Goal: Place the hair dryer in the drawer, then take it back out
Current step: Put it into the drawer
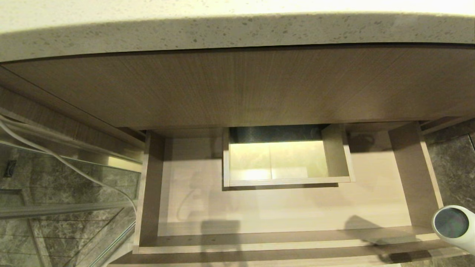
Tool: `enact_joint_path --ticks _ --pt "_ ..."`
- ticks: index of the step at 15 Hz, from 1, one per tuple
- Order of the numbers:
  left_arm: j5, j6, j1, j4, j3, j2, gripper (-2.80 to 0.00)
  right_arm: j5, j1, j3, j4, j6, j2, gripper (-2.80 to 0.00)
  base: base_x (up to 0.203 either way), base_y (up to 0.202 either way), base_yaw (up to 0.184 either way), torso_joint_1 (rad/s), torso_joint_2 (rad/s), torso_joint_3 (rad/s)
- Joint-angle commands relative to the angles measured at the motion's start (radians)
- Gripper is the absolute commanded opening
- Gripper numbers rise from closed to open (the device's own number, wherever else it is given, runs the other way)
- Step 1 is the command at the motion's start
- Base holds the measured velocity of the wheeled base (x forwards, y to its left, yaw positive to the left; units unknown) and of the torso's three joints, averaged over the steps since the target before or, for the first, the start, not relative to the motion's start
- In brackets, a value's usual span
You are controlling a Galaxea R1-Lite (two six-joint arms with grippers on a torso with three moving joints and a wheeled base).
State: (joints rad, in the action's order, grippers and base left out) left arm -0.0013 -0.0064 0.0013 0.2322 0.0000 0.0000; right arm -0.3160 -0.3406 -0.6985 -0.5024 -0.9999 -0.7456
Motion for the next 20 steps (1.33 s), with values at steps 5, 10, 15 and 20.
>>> enact_joint_path --ticks 5,10,15,20 --pt "0.000 0.000 0.000 0.001 0.040 0.000 -2.80 0.001 0.000 -0.014 0.160 -0.003 -0.274 -2.80 0.000 0.000 0.000 0.000 0.00 0.000" --pt "0.000 0.000 0.000 0.002 0.040 0.000 -2.80 0.003 0.001 -0.017 0.323 -0.006 -0.461 -2.80 0.000 0.000 0.000 0.000 0.00 0.000" --pt "0.000 0.000 0.000 0.001 0.040 0.000 -2.80 0.004 0.019 -0.034 0.549 -0.009 -0.639 -2.80 0.000 0.000 0.000 0.000 0.00 0.000" --pt "0.000 0.000 0.000 0.002 0.040 0.000 -2.80 0.005 0.064 -0.073 0.667 -0.008 -0.749 -2.80 0.000 0.000 0.000 0.000 0.00 0.000"
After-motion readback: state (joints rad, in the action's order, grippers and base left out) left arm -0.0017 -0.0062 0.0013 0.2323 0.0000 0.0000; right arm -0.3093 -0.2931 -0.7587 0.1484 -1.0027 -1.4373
